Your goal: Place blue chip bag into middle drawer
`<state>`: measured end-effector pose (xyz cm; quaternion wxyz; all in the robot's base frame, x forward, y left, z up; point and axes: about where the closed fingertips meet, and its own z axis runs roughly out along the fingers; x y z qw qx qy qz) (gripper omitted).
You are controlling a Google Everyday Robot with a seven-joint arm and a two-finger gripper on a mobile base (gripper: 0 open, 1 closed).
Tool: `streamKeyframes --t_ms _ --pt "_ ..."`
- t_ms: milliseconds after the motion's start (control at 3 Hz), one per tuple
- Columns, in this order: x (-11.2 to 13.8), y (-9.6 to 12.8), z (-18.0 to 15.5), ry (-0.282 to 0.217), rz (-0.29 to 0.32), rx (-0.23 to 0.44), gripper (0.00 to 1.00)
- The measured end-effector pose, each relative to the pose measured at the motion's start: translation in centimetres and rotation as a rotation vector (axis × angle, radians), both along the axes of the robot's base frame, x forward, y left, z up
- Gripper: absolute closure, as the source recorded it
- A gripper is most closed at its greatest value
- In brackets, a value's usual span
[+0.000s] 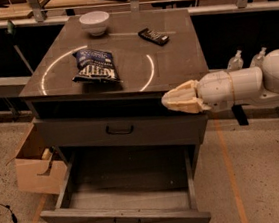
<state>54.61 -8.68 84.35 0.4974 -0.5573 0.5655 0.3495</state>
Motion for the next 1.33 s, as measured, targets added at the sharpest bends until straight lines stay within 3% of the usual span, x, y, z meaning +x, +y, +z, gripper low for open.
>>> streamKeyframes --t_ms 333,667,1000,1333 --pt "2.3 0.2 2.4 0.003 -0.103 -0.104 1.00" --pt "4.8 1.0 3.7 -0.010 -0.249 -0.200 0.80" --pt "7.3 1.6 4.6 -0.058 -0.368 -0.267 0.56" --pt "8.2 1.7 5.0 -0.077 -0.407 -0.271 0.33"
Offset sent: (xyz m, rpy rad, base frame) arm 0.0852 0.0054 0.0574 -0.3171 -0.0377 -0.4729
